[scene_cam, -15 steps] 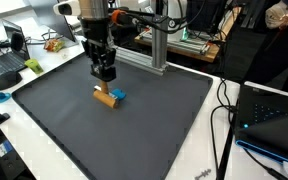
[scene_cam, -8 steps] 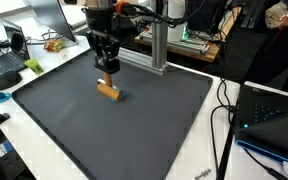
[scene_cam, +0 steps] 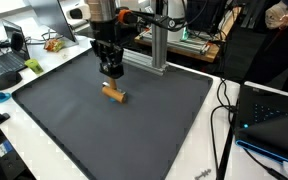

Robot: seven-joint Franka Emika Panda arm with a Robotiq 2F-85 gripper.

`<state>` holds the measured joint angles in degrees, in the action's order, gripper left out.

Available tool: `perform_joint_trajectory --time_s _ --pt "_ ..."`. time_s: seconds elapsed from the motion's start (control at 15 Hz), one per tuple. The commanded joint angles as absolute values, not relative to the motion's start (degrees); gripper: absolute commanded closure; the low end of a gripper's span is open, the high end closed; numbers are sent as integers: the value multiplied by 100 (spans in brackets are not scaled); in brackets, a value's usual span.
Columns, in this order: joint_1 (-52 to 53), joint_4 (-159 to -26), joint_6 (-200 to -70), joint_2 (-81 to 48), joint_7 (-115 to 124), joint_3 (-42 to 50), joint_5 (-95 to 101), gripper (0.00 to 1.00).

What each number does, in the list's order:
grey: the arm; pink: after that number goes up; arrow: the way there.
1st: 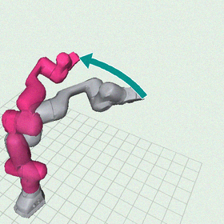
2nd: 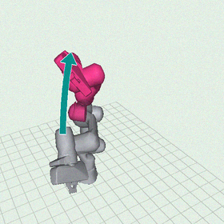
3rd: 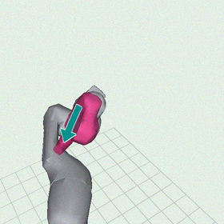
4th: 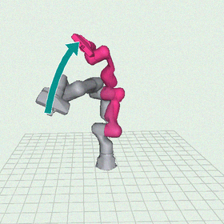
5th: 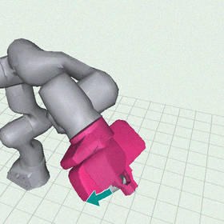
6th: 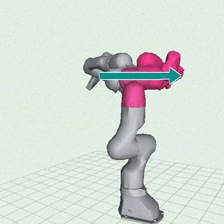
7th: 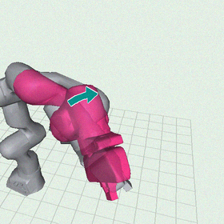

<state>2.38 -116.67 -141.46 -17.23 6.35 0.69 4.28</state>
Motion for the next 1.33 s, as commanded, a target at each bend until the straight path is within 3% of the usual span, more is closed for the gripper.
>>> perform_joint_trajectory --time_s 0.0,1.27 --pt "233 -11489 -13896 -1869 598 68 416 78" --pt "165 -10479 -12489 -2576 501 47 249 78"
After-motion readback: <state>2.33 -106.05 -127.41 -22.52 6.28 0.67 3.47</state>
